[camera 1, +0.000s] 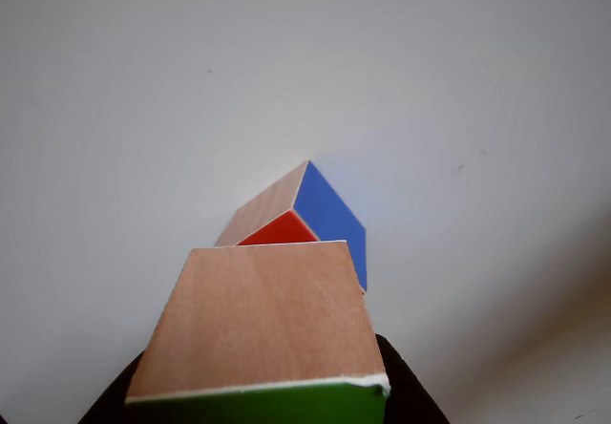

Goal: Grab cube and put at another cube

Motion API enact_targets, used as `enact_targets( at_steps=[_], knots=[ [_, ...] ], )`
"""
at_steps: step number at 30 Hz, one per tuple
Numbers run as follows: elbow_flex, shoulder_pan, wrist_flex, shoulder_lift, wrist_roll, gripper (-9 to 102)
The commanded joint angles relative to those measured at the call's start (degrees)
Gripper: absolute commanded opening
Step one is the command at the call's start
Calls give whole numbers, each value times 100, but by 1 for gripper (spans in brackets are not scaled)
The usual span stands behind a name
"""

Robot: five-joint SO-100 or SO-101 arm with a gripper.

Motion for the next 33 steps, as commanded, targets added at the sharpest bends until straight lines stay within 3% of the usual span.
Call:
enact_targets(
  at_steps=[1, 9, 18, 24, 29, 33],
  knots=[
    [-352, -44, 44, -26, 35, 19],
    [-659, -70, 211, -404, 105, 23],
    [-1134, -114, 589, -800, 158, 43],
    [-1160, -211, 712, -773, 220, 44],
    [-1160, -492, 1134, -158, 308, 45],
    [-800, -870, 1433, 1301, 272, 45]
  ],
)
